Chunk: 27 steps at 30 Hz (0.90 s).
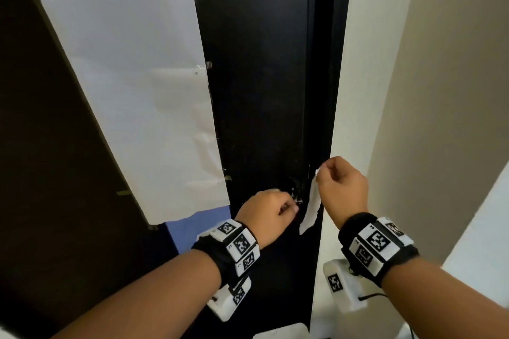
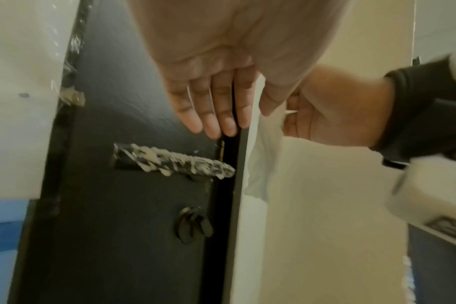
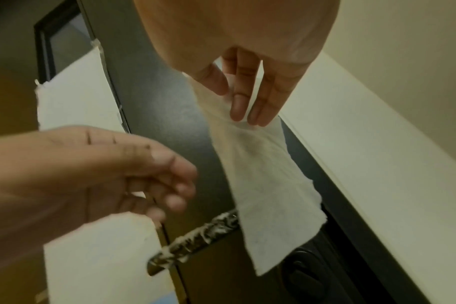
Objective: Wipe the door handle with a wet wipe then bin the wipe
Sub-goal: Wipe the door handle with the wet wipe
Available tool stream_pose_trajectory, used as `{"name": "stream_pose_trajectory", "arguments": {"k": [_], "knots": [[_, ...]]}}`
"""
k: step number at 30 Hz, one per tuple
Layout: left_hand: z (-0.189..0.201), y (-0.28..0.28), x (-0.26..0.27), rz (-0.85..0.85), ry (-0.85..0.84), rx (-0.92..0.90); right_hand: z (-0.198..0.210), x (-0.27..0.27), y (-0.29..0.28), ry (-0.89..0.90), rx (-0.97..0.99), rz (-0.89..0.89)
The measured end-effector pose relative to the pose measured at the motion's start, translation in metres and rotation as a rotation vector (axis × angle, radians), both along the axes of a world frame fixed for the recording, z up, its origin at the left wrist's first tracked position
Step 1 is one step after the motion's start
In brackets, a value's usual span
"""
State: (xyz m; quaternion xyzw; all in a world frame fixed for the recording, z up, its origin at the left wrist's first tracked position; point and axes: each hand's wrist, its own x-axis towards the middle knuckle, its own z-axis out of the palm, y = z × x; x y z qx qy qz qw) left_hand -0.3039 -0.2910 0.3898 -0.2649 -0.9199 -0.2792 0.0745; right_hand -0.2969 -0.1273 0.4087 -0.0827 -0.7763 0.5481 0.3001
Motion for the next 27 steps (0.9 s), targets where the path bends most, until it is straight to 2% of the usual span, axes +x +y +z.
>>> {"name": "stream_pose_trajectory", "arguments": {"k": [6, 9, 14, 20, 27], "knots": [[0.022, -0.025, -0.032, 0.032, 0.364, -0.362, -0.02, -0.016, 0.0, -0.033, 0.056, 0.045], [0.026, -0.038, -0.049, 0.049, 0.417, -0.539, -0.029, -0.026, -0.003, -0.039, 0.067, 0.101], [0.036, -0.059, -0.075, 0.054, 0.494, -0.713, -0.04, -0.047, -0.008, -0.042, 0.149, 0.179], [0.036, -0.08, -0.096, -0.028, 0.58, -0.789, -0.053, -0.069, -0.011, -0.092, 0.299, 0.279], [0.023, -0.078, -0.104, 0.005, 0.655, -0.78, -0.066, -0.066, -0.007, -0.125, 0.391, 0.358]]}}
